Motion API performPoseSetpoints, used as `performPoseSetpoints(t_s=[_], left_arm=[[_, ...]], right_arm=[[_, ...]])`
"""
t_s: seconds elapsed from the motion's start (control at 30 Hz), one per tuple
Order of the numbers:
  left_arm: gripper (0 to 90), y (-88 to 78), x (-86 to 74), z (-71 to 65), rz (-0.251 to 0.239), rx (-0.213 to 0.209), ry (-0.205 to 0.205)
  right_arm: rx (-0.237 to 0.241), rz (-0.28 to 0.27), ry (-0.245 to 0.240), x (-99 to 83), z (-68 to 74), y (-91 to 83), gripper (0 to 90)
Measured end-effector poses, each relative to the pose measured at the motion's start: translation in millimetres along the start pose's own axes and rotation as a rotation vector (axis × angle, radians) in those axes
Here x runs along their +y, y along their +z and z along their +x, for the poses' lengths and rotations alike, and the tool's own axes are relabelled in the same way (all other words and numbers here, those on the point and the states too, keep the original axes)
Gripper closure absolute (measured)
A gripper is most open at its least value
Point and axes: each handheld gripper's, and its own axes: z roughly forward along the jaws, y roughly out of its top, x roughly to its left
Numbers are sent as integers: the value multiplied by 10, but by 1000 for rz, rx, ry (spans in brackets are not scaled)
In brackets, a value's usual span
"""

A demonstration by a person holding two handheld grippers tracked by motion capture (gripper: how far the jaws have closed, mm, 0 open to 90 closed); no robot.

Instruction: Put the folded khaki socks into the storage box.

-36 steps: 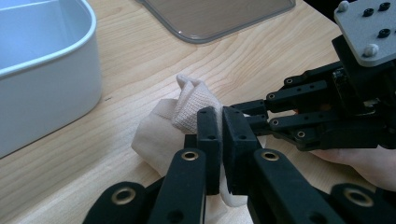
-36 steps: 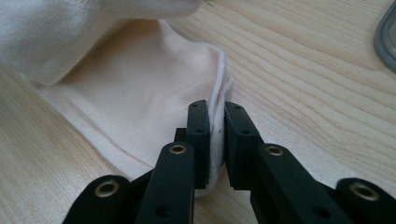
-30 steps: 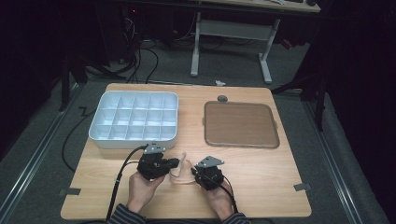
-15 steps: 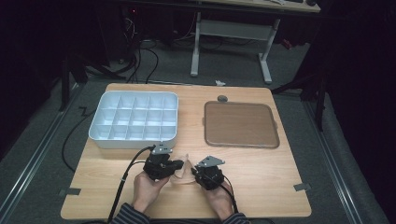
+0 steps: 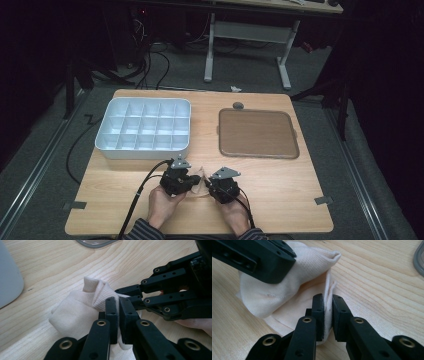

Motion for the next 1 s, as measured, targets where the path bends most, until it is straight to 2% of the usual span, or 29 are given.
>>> performPoseSetpoints(t_s=[0.27, 0.43, 0.63, 0.73, 0.77, 1.0], left_arm=[[864, 74, -6, -33, 16, 3, 13], [866, 136, -14, -56, 41, 19, 37], [866, 193, -26, -48, 55, 24, 32], [868, 258, -74, -49, 82, 45, 60], [869, 265, -95, -55, 71, 46, 73], [856, 249, -77, -27, 78, 29, 44]], right_arm=[[3, 0, 1, -1, -2, 0, 816], [4, -1, 0, -1, -4, 0, 816], [4, -1, -3, 0, -7, 1, 816], [4, -2, -6, 1, -10, 3, 815], [4, -2, -6, 1, -9, 3, 815], [2, -2, -8, 3, -8, 4, 813]])
